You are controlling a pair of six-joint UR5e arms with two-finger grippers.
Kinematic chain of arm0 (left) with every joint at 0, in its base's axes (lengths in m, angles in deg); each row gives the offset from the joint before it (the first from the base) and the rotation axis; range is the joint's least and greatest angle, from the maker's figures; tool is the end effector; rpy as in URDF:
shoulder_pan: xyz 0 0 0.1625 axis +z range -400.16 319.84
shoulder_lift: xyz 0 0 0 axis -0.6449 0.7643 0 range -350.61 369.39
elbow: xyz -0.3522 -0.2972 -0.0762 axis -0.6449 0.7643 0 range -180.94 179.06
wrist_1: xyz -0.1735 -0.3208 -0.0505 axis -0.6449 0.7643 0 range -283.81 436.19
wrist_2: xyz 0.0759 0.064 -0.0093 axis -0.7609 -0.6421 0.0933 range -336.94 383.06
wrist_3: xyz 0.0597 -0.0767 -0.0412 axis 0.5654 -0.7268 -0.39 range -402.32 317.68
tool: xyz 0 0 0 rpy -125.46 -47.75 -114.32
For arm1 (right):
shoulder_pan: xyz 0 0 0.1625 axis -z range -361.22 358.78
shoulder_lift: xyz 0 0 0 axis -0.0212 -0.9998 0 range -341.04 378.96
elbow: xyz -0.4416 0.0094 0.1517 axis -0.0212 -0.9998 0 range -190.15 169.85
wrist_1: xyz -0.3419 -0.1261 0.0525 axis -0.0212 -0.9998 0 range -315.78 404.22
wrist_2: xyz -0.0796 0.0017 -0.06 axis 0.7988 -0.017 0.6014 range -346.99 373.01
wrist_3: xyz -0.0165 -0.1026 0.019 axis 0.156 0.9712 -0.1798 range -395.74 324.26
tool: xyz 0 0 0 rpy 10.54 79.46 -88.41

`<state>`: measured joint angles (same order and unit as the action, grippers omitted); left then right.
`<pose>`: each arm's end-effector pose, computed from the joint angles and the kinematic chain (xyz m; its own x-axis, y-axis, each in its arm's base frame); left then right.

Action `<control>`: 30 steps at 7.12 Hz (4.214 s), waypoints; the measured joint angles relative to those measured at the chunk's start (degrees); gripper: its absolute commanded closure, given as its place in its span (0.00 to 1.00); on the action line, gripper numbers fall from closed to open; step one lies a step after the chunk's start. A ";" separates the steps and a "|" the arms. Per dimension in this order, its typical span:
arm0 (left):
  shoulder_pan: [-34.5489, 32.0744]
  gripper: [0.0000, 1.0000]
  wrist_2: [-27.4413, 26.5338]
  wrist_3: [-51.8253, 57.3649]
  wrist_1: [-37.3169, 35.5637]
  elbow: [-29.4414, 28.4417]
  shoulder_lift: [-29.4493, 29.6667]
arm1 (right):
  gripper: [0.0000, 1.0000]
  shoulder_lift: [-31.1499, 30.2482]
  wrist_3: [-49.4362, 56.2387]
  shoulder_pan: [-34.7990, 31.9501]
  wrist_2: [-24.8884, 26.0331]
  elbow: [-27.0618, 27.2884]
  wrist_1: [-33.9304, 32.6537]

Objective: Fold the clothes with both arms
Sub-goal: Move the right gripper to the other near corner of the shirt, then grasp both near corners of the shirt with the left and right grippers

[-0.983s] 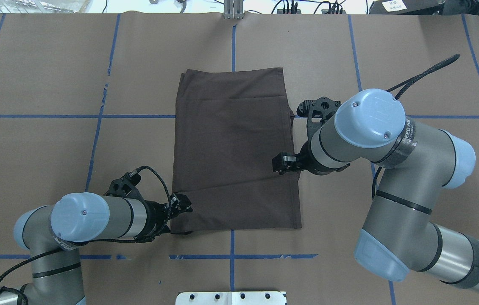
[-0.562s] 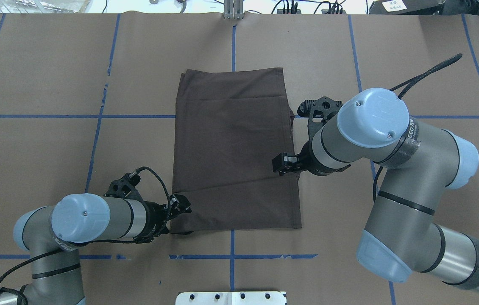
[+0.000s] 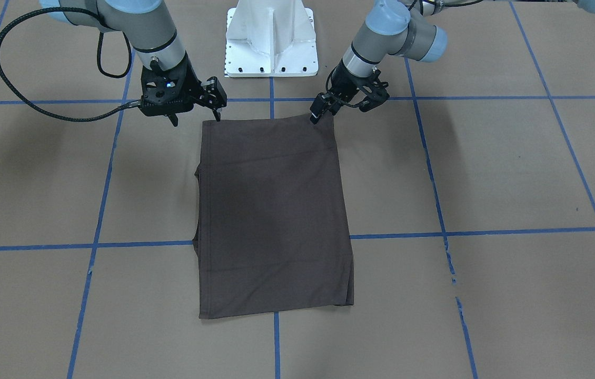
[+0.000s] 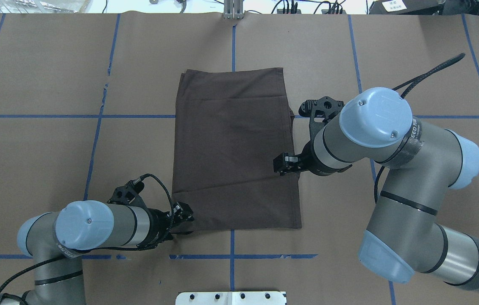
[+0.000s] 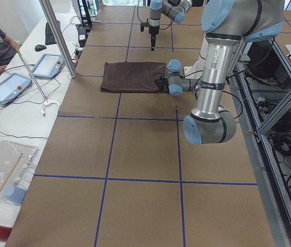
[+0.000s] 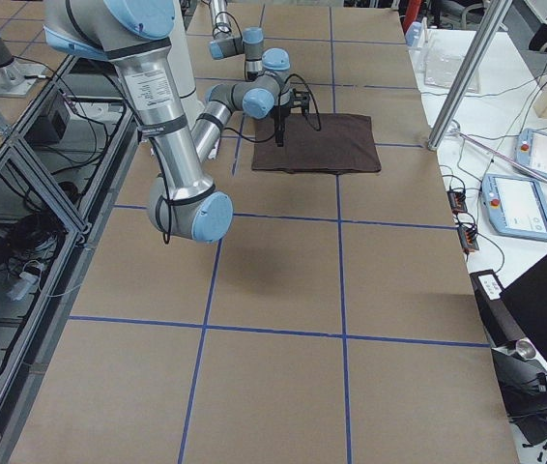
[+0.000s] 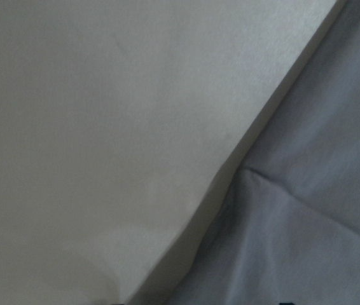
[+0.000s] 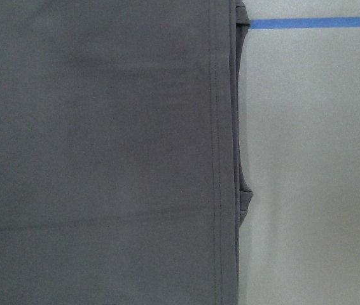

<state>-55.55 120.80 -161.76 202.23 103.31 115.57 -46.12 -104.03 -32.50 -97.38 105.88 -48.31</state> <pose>0.5101 -0.2640 0.3877 0.2646 -0.5781 -0.7719 0.3147 0.8084 -0.4975 -0.4227 -0.3697 0.3106 0.6246 -0.0262 0.7805 -0.0355 0.9974 0.0619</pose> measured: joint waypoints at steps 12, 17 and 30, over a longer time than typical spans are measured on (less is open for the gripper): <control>-0.48 1.00 0.01 0.56 -1.39 0.89 -0.20 | 0.00 -0.11 0.01 -0.36 -0.07 -0.02 -0.01; -0.43 1.00 0.14 1.10 -2.58 1.93 -0.11 | 0.00 -0.68 -9.48 2.14 0.69 0.25 0.53; -0.46 1.00 0.36 2.37 -5.89 5.09 0.45 | 0.00 -0.61 -38.41 15.23 14.42 -9.90 4.45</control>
<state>-56.01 121.16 -159.39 196.34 108.40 116.03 -46.73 -142.44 -17.27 -82.96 95.98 -43.86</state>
